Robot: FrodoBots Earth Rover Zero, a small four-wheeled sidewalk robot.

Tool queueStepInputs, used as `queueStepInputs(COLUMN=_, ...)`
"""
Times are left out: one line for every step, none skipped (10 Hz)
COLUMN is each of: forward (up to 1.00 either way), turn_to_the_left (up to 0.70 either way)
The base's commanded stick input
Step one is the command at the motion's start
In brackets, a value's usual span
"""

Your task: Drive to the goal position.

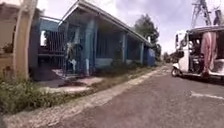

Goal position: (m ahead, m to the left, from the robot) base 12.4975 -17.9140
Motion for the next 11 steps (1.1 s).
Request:
queueStepInputs(forward=0.00, turn_to_the_left=0.00)
queueStepInputs(forward=0.01, turn_to_the_left=0.00)
queueStepInputs(forward=0.05, turn_to_the_left=0.00)
queueStepInputs(forward=0.54, turn_to_the_left=0.00)
queueStepInputs(forward=0.68, turn_to_the_left=0.00)
queueStepInputs(forward=0.70, turn_to_the_left=0.00)
queueStepInputs(forward=0.70, turn_to_the_left=0.00)
queueStepInputs(forward=0.70, turn_to_the_left=0.02)
queueStepInputs(forward=0.70, turn_to_the_left=0.00)
queueStepInputs(forward=0.70, turn_to_the_left=0.00)
queueStepInputs(forward=0.41, turn_to_the_left=0.02)
